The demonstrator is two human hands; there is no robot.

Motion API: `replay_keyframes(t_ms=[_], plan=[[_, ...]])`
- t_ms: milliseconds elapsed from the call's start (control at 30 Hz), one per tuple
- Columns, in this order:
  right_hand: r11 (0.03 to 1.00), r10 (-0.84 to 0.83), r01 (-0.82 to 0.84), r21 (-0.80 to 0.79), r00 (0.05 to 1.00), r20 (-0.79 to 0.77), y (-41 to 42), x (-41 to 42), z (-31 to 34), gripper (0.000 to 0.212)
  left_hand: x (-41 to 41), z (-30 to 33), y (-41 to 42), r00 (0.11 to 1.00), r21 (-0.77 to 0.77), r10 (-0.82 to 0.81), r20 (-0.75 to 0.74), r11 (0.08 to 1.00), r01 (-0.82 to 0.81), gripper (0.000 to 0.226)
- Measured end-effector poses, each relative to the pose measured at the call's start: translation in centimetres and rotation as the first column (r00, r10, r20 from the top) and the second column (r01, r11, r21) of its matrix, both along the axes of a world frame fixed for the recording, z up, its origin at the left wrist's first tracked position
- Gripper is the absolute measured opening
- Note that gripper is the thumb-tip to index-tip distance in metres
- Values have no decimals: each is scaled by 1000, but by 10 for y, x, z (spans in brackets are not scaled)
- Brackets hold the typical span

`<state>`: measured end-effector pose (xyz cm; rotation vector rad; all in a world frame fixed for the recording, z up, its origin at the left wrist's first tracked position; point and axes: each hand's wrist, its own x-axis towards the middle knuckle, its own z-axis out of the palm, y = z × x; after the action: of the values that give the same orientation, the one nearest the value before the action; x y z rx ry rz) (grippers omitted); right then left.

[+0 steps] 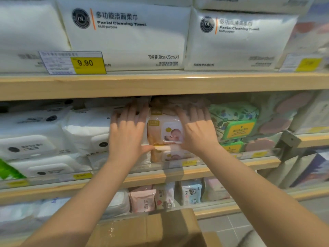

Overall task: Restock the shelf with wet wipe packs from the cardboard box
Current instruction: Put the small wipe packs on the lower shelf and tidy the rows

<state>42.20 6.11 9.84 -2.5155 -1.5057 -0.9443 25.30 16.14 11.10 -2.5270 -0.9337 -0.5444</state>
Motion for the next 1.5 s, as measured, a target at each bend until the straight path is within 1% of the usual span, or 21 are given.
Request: replay_keyframes(t_ms=[67,167,233,300,467,533,600,667,700,767,833,900,967,1000,1067,1100,1200,1267,1367,1433,1500], plan=[[996,24,-26,-91,999,-27,-5,-4,-6,119,-19,-16,4,997,49,7,76,999,-11,116],[996,68,-66,-61,997,25,-11,-12,-22,132,-23,-27,4,994,69,-37,102,997,30,120],[998,62,-61,-32,997,51,-9,-7,-26,134,-16,-27,2,993,63,-55,107,997,49,119],[997,65,-62,-46,995,69,-3,1,-23,133,-12,-28,2,992,51,-49,115,998,44,119],[990,102,-102,-102,995,-7,4,12,-23,132,-11,-29,2,989,43,-30,143,999,24,113],[986,147,-146,-76,989,1,-3,10,-21,132,-3,-29,-6,977,40,-88,195,996,81,106],[982,186,-186,16,982,22,-23,17,-15,130,16,-29,-20,962,52,-197,189,980,191,103],[982,144,-147,118,989,28,-51,34,-6,126,40,-19,-35,956,46,-277,97,961,274,102],[988,90,-90,129,996,9,-64,45,-1,124,52,-13,-39,954,27,-293,55,956,292,99],[998,-31,35,61,997,-66,-79,64,10,123,79,-3,-39,952,-101,-298,72,947,305,89],[993,-101,95,-64,990,-99,-77,73,14,119,96,3,-34,965,-248,-243,102,933,262,84],[987,-128,118,-112,988,-84,-72,73,11,107,103,-1,-28,971,-242,-219,98,941,237,81],[981,-167,162,-102,985,-40,-71,71,7,95,102,-5,-28,975,-192,-206,83,957,218,80],[976,-197,195,-94,980,-13,-71,69,5,90,101,-6,-28,980,-216,-184,75,956,196,78],[968,-245,245,-60,970,12,-72,64,2,84,99,-4,-32,993,-355,-112,34,928,117,69],[965,-259,259,-39,966,6,-70,61,1,83,99,-4,-34,995,-389,-96,15,916,94,68],[958,-287,286,-26,957,-51,-62,54,-1,81,99,-4,-35,995,-377,-100,23,921,102,69],[949,-311,305,-72,947,-81,-58,53,1,82,101,-5,-32,994,-329,-108,19,938,108,68],[948,-305,288,-138,945,-121,-60,56,8,86,98,3,-37,992,-402,-123,-3,909,111,61],[956,-283,257,-144,937,-203,-64,53,17,93,85,9,-41,981,-413,-191,27,892,185,50],[959,-279,253,-125,923,-266,-69,41,26,95,55,11,-43,940,-282,-317,124,897,340,51]])
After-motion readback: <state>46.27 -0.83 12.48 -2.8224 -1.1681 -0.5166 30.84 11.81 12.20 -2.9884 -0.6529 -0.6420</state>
